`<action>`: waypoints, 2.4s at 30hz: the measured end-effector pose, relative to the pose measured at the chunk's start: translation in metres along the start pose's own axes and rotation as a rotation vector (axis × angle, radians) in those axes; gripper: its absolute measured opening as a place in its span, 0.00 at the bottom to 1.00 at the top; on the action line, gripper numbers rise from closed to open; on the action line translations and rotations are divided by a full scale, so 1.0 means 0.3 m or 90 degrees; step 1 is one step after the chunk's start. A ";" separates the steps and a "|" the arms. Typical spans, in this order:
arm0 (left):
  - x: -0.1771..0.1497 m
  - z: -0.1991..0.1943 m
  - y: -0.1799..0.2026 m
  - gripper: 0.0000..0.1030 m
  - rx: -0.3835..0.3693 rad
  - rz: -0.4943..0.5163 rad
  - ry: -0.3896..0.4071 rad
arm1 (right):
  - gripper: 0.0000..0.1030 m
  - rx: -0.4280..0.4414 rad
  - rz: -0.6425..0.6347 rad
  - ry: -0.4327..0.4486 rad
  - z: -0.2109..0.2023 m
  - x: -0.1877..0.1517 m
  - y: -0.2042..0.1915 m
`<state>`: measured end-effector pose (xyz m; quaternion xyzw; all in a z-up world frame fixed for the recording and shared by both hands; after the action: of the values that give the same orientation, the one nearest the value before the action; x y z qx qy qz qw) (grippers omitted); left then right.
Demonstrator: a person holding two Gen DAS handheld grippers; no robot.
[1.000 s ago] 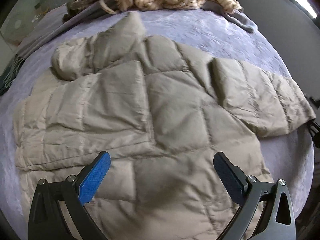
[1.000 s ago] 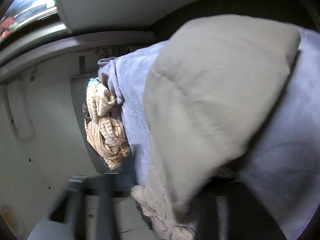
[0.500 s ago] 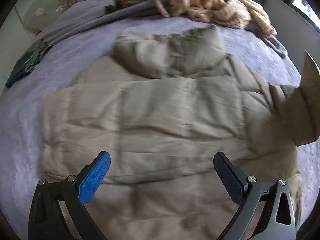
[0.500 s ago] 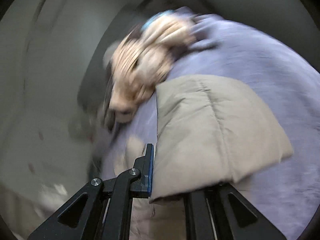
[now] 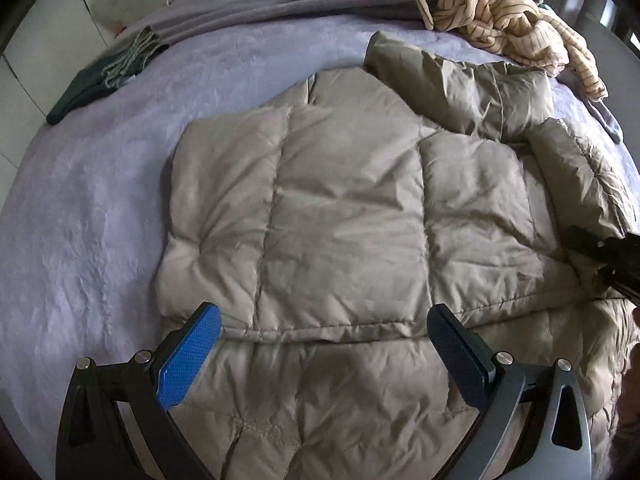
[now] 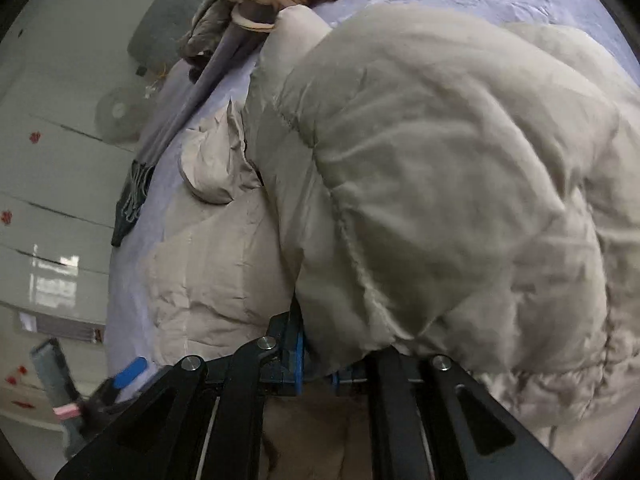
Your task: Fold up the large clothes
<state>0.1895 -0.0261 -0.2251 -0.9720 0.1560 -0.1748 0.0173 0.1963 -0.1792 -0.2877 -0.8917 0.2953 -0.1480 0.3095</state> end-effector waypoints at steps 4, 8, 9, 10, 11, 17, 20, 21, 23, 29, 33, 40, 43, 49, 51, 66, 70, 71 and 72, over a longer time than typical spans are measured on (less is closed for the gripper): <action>0.013 0.007 0.002 1.00 -0.028 -0.016 0.006 | 0.76 0.032 0.002 0.020 -0.118 -0.001 -0.012; 0.051 -0.007 0.006 1.00 -0.066 -0.032 0.024 | 0.76 0.064 0.090 0.072 -0.226 0.058 0.063; 0.061 -0.010 0.005 1.00 -0.077 -0.034 0.029 | 0.76 0.078 0.123 0.081 -0.240 0.071 0.090; 0.071 -0.013 0.002 1.00 -0.087 -0.035 0.035 | 0.65 0.093 0.165 0.090 -0.248 0.095 0.125; 0.082 -0.017 0.000 1.00 -0.097 -0.036 0.041 | 0.49 0.103 0.193 0.099 -0.247 0.112 0.140; 0.126 -0.058 -0.015 0.96 -0.209 -0.057 0.074 | 0.06 0.082 0.033 0.111 -0.208 0.133 -0.069; 0.139 -0.077 -0.030 0.96 -0.267 -0.088 0.086 | 0.06 0.052 -0.117 0.055 -0.125 0.033 -0.234; 0.145 -0.083 -0.032 0.96 -0.294 -0.102 0.090 | 0.07 0.033 -0.158 0.031 -0.079 -0.012 -0.269; 0.155 -0.087 -0.022 0.96 -0.336 -0.121 0.093 | 0.14 -0.023 -0.216 -0.017 0.017 -0.099 -0.291; 0.210 -0.079 0.073 0.96 -0.419 -0.119 0.090 | 0.63 -0.048 -0.175 -0.098 0.048 -0.182 -0.150; 0.239 -0.046 0.142 0.96 -0.445 -0.108 0.076 | 0.64 -0.030 -0.025 -0.061 -0.127 -0.066 0.082; 0.245 0.076 0.173 0.96 -0.382 -0.093 0.027 | 0.64 0.083 0.251 0.035 -0.334 0.128 0.383; 0.260 0.104 0.195 0.94 -0.380 -0.095 0.017 | 0.64 0.109 0.293 0.051 -0.320 0.163 0.407; 0.262 0.099 0.265 0.10 -0.408 -0.079 0.002 | 0.04 0.155 0.357 0.074 -0.265 0.208 0.404; 0.243 0.043 0.248 0.10 -0.395 -0.063 0.034 | 0.04 0.146 0.334 0.085 -0.287 0.223 0.395; 0.127 0.058 0.170 0.10 -0.301 -0.010 0.017 | 0.07 0.048 0.236 0.056 -0.321 0.170 0.456; 0.130 0.046 0.126 0.36 -0.270 -0.024 0.011 | 0.08 0.004 0.193 0.042 -0.391 0.111 0.471; 0.140 0.039 0.108 0.57 -0.246 -0.037 0.010 | 0.10 -0.005 0.186 0.036 -0.407 0.097 0.473; 0.142 0.024 0.084 0.65 -0.237 -0.048 0.025 | 0.17 -0.008 0.177 0.032 -0.427 0.084 0.469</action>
<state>0.2225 -0.0635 -0.2199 -0.9601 0.1494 -0.1622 -0.1722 0.0975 -0.3436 -0.2777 -0.8401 0.4247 -0.1240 0.3138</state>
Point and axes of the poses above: each gripper's, at about its wrist camera, not at the fingertips, and z roughly the way its jaws point, y to its right, x to its top, the point moved 8 cm from there along z, roughly the way its jaws point, and after that the axes turned 12 degrees about z, right-handed, at the moved point
